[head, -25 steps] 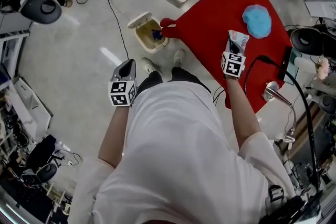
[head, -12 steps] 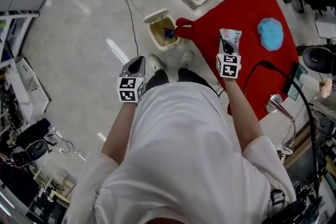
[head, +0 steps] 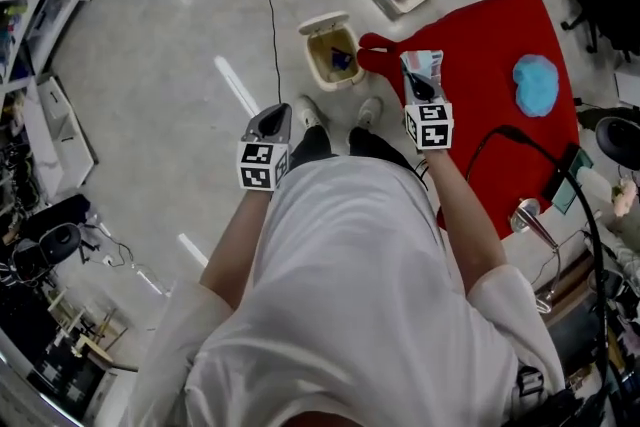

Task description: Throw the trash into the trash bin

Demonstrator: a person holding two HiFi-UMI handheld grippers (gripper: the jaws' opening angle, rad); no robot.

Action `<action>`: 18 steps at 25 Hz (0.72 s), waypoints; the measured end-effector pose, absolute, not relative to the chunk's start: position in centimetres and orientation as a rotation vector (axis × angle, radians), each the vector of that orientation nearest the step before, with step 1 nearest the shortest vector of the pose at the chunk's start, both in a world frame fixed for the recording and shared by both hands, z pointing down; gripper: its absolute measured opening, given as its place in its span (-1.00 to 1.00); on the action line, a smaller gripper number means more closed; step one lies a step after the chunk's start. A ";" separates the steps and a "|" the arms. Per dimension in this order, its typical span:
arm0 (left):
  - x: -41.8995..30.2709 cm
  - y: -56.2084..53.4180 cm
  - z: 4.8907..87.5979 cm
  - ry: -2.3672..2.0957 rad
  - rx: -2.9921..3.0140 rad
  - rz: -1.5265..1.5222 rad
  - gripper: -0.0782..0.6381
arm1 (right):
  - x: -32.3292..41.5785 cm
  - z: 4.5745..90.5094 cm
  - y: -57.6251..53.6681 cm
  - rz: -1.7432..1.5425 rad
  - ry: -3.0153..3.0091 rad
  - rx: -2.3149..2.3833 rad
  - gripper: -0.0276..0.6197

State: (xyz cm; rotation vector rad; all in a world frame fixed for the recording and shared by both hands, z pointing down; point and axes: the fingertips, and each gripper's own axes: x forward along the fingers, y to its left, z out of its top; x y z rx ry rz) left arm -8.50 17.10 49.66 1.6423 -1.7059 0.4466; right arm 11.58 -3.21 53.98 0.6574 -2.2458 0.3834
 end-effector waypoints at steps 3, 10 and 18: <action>-9.0 17.5 50.0 -1.711 1.625 0.437 -0.77 | 9.4 54.0 -2.1 0.398 -2.276 0.577 -0.91; -10.3 18.8 50.6 -1.738 1.576 0.419 -0.77 | 4.0 54.0 1.2 0.484 -2.338 0.388 -0.91; -12.2 21.3 51.5 -1.762 1.504 0.396 -0.77 | -1.2 54.5 5.6 0.494 -2.360 0.180 -0.91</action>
